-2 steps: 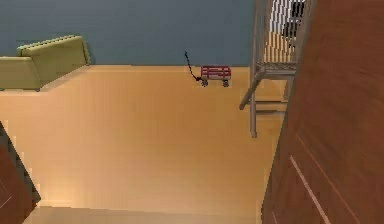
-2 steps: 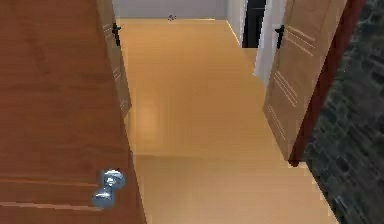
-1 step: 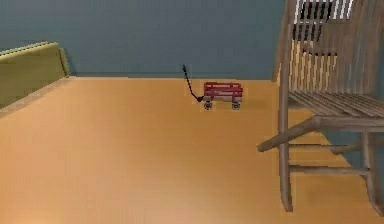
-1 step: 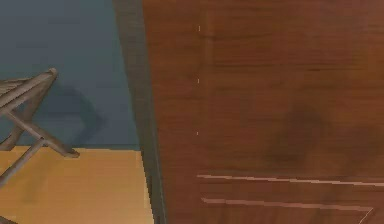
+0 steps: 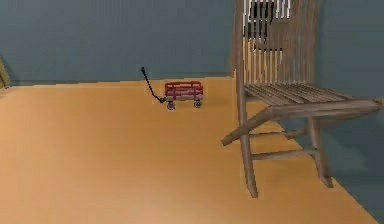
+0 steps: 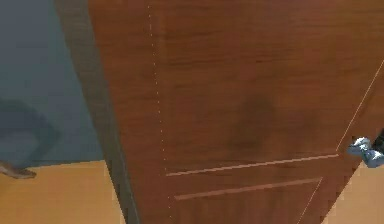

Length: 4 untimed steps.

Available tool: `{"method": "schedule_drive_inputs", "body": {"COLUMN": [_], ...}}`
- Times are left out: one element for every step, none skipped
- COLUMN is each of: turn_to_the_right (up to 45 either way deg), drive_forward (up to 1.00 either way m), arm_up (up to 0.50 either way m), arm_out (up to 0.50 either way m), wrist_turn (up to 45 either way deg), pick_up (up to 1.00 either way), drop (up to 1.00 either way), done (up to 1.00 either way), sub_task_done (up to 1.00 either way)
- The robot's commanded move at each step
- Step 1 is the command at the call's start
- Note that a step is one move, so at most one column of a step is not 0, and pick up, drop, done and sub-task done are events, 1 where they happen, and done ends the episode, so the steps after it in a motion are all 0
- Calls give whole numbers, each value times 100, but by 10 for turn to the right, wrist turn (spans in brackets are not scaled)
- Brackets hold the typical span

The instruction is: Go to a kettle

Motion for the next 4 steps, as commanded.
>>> {"method": "schedule_drive_inputs", "body": {"turn_to_the_right": [0, -240, 0, 0], "drive_forward": [20, 0, 100, 100], "arm_up": [0, 0, 0, 0], "arm_out": [0, 0, 0, 0], "wrist_turn": [0, 0, 0, 0], "pick_up": [0, 0, 0, 0], "drop": [0, 0, 0, 0], "done": [0, 0, 0, 0], "sub_task_done": [0, 0, 0, 0]}}
